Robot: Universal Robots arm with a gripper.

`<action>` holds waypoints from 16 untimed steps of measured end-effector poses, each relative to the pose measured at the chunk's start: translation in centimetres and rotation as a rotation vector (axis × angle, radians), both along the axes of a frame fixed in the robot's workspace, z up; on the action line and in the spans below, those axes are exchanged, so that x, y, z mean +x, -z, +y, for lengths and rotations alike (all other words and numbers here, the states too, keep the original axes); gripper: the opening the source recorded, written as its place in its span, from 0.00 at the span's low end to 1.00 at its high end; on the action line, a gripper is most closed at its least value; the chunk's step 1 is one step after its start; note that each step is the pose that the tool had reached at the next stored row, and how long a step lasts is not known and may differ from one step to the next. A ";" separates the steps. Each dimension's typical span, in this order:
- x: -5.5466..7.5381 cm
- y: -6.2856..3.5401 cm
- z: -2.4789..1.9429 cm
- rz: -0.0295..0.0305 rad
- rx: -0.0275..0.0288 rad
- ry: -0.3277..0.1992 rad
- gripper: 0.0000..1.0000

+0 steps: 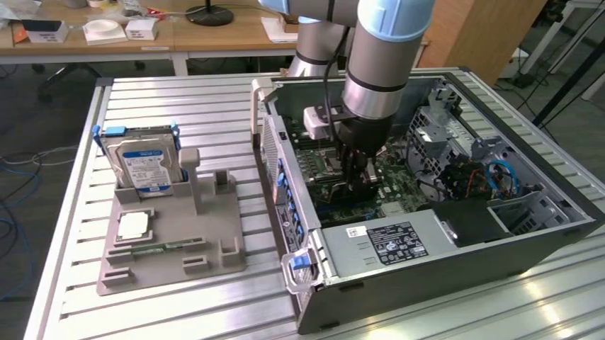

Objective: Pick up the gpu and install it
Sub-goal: 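Insert the gpu into the slot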

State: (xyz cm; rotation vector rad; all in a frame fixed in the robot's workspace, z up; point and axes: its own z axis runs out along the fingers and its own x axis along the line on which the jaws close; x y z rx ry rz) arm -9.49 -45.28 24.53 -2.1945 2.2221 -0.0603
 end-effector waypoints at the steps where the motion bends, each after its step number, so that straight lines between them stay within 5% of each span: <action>1: 0.0 0.01 0.00 0.0001 0.0000 0.000 0.26; 16: -0.3 0.11 0.02 0.0005 0.0022 0.001 0.27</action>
